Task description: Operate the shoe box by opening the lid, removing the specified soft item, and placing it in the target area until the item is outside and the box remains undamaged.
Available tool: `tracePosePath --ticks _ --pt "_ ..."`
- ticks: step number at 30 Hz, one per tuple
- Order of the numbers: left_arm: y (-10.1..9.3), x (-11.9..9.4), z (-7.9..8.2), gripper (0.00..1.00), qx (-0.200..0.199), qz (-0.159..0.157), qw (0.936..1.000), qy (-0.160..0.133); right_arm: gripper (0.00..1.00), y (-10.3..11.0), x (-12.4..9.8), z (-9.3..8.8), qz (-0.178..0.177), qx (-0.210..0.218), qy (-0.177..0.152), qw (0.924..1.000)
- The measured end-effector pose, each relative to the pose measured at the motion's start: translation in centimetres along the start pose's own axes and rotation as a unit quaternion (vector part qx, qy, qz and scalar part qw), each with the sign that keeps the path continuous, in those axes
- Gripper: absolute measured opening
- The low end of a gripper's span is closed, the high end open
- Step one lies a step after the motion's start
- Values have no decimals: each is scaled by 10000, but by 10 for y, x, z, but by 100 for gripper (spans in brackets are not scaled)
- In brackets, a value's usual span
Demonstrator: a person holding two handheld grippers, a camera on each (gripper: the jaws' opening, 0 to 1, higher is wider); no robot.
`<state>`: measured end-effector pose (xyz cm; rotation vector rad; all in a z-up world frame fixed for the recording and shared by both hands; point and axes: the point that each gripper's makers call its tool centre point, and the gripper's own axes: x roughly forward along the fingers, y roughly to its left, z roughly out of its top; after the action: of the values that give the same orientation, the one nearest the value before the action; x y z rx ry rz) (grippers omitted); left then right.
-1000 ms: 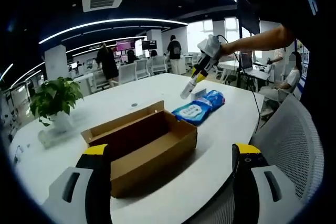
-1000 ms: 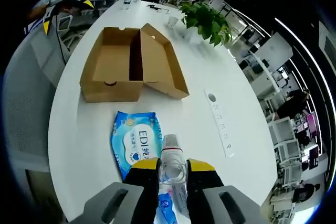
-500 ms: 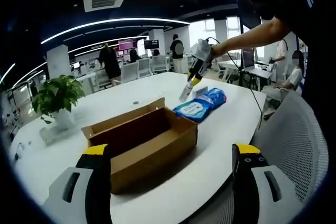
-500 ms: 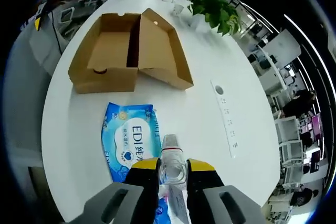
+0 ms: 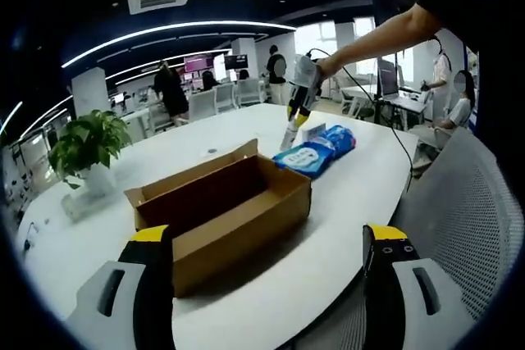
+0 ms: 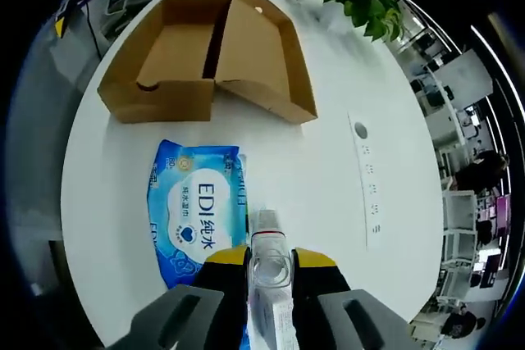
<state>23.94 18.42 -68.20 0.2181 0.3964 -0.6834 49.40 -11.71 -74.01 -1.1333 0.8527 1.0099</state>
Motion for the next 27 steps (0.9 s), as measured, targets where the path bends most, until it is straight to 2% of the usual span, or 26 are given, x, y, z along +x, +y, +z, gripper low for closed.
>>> tracePosePath --ticks 16,19,27 --pt "7 2 -4 100 45 196 9997 135 15 -1 8 -1 633 -321 379 9968" --pt "7 2 -3 100 52 196 9997 144 15 -5 9 2 623 -358 385 9967" --pt "8 3 -2 100 47 222 9996 160 15 -5 11 11 906 -410 496 9938"
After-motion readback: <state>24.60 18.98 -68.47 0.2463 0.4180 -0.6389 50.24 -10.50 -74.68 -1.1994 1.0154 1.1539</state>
